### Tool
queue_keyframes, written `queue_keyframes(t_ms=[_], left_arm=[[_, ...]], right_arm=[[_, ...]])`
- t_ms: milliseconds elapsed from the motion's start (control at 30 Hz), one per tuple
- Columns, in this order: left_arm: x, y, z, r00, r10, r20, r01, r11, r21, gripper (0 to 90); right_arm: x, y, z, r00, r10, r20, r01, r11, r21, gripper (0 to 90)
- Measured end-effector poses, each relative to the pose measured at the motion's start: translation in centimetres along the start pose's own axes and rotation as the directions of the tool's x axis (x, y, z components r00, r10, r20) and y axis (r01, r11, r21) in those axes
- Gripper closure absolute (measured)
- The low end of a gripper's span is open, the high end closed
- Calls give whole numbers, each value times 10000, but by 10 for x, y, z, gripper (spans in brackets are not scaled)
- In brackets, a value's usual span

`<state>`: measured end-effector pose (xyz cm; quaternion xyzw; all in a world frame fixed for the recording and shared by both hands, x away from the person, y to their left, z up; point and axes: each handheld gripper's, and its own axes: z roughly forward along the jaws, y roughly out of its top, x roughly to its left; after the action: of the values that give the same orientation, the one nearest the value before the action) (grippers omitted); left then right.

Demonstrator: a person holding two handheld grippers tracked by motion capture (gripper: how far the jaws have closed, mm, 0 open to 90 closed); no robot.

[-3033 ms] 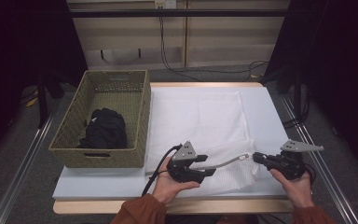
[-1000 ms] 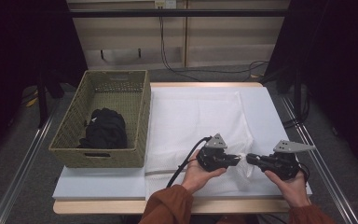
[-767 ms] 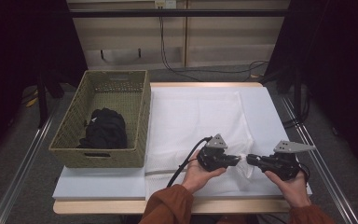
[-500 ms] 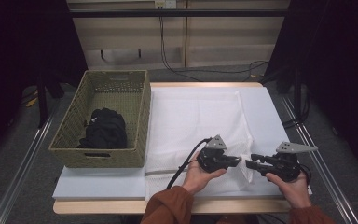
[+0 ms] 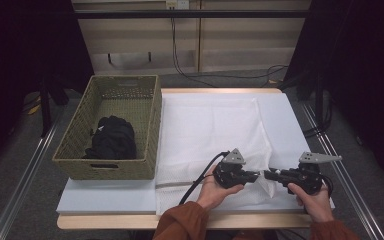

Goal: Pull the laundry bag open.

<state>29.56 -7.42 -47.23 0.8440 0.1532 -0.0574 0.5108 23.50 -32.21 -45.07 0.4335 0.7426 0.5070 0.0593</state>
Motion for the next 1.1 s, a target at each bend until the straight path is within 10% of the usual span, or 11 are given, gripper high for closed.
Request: queue_keyframes(t_ms=[1100], left_arm=[[2,3,-1,9995,-52,303,47,9999,153,857]], right_arm=[[2,0,-3,9999,-37,-135,40,9997,233,864]])
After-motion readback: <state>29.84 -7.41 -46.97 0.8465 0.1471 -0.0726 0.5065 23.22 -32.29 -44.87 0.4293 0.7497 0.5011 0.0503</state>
